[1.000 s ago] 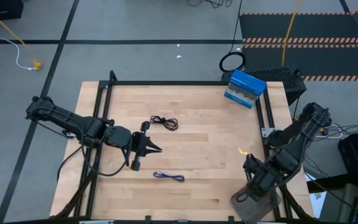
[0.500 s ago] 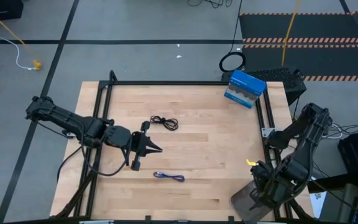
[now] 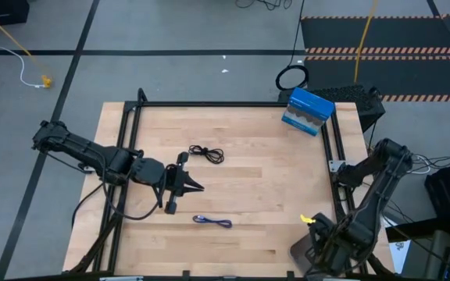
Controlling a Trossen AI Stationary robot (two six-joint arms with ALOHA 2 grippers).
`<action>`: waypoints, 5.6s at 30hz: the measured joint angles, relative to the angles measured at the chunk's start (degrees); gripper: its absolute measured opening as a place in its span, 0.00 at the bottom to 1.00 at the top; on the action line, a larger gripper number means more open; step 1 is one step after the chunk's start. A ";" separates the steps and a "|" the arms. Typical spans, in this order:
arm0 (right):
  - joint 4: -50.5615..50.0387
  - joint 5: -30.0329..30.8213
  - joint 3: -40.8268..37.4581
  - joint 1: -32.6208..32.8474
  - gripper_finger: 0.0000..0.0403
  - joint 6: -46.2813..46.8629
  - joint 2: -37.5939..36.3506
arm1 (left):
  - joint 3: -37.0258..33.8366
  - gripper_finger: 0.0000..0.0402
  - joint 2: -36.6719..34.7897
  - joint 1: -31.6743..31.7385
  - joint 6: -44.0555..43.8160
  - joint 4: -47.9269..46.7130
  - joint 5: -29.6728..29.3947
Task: Pick and place USB-C Cables
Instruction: Put the bottom black charger cable into the black bin, then put the purple charger cable into the black bin
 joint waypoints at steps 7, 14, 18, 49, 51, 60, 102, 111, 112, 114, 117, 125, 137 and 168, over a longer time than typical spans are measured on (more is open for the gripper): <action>1.46 -0.13 0.00 0.17 0.06 -0.05 3.63 | 0.00 0.06 0.02 -1.65 -0.08 -0.04 -0.02; 3.44 0.05 -0.04 1.06 0.06 0.02 7.68 | 0.00 0.06 0.02 -3.45 0.02 -0.04 -0.02; 4.62 0.05 -0.04 1.50 0.06 0.39 9.72 | 0.00 0.06 0.02 -3.75 0.15 -0.02 -0.02; 23.30 -0.17 -11.69 2.60 0.06 1.31 14.93 | 0.00 0.06 0.02 -3.71 0.23 0.48 -0.07; 25.83 -0.22 -13.27 2.60 0.06 1.36 14.92 | 0.00 0.06 0.02 -3.71 0.23 0.51 -0.07; 29.57 -0.37 -16.70 2.60 0.14 1.54 14.73 | 0.00 0.06 0.02 -3.71 0.24 1.49 -0.07; 16.28 39.51 -16.69 -4.34 0.32 -20.28 -11.35 | 0.00 0.06 0.02 -3.71 -2.27 1.21 -0.07; 33.24 57.89 -20.21 -6.44 0.32 -45.21 -7.94 | 0.00 0.06 4.45 -3.82 -4.58 2.96 -0.85; 36.34 58.13 -21.33 -6.97 0.32 -48.42 -7.93 | 0.00 0.06 5.43 -3.82 -4.56 3.12 -0.85; 42.41 58.18 -23.80 -8.34 0.32 -54.20 -8.05 | 0.00 0.06 7.52 -3.78 -4.56 4.13 -0.85; 50.81 56.13 -27.39 -10.17 0.32 -61.22 -8.66 | 0.00 0.06 10.08 -3.71 -5.59 5.24 -0.85; 68.95 48.75 -36.19 -14.42 0.32 -72.87 -8.68 | 0.00 0.15 16.44 -5.13 -13.34 4.99 -0.94; 75.21 43.08 -39.15 -18.97 0.32 -75.78 -8.68 | 0.00 0.45 26.85 -6.35 -22.23 4.90 -0.83; 75.19 43.02 -39.12 -19.25 0.32 -76.00 -8.68 | 0.04 0.47 40.09 -6.53 -23.77 5.27 -0.03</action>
